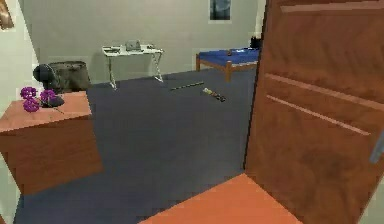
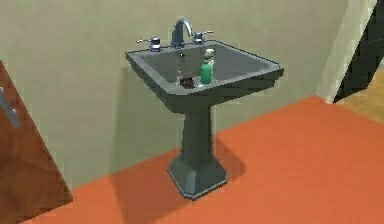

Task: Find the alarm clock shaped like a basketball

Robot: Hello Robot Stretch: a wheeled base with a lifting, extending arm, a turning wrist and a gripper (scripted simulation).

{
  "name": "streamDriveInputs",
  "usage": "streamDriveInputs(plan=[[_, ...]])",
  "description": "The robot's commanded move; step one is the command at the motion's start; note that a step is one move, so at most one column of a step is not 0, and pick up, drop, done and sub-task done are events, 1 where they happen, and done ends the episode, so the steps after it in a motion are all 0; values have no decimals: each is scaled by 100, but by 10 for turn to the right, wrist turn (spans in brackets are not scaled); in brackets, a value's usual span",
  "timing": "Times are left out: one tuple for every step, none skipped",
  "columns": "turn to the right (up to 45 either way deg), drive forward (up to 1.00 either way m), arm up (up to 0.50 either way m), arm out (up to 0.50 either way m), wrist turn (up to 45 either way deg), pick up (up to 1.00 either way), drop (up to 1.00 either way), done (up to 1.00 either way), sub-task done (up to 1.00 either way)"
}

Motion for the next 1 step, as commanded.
streamDriveInputs(plan=[[0, 100, 0, 0, 0, 0, 0, 0, 0]])
